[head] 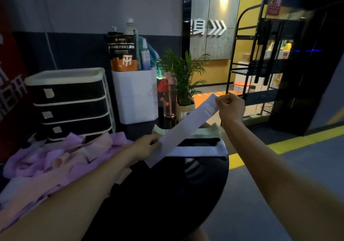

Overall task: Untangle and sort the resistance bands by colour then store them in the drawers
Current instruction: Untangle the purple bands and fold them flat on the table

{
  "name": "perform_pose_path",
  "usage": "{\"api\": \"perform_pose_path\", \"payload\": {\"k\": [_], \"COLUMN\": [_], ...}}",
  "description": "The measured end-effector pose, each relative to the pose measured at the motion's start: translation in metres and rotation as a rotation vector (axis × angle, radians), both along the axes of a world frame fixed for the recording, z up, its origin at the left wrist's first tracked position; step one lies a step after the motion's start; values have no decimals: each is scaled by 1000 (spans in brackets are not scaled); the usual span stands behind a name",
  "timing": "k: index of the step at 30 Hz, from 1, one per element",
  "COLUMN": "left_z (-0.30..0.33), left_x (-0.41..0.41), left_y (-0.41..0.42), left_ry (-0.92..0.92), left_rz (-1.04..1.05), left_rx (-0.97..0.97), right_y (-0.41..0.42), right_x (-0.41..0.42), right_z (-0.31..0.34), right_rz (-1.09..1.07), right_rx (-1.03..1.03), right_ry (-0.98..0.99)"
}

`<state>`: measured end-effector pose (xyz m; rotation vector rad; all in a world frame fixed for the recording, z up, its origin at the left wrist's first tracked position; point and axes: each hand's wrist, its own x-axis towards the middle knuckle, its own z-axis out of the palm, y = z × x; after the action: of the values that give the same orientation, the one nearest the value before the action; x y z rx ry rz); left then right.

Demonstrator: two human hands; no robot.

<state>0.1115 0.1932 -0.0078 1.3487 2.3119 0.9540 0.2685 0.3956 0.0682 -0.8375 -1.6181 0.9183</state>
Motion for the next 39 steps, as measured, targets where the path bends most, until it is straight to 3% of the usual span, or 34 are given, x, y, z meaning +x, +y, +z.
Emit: {"api": "perform_pose_path", "payload": {"k": [7,12,18,32,36,39], "left_z": [-14,-28,-44,-76,-75,-69], "left_x": [-32,-54,-59,-69,-79,-80], "left_y": [10,17,40,52,45,35], "left_ry": [55,-16,99,137,147,99], "left_rz": [291,423,467,360,265,117], "left_rx": [51,180,178,22,-23,-152], "right_y": [17,26,37,53,45,25], "right_x": [6,19,17,12,6,-9], "right_z": [-56,-90,-123,-161,-158,-150], "right_rz": [-9,-36,-110,-178,-206,73], "right_rx": [-141,-107,-77,-56,153,388], "right_ry": [-53,-328,-506,-631,-756,-760]}}
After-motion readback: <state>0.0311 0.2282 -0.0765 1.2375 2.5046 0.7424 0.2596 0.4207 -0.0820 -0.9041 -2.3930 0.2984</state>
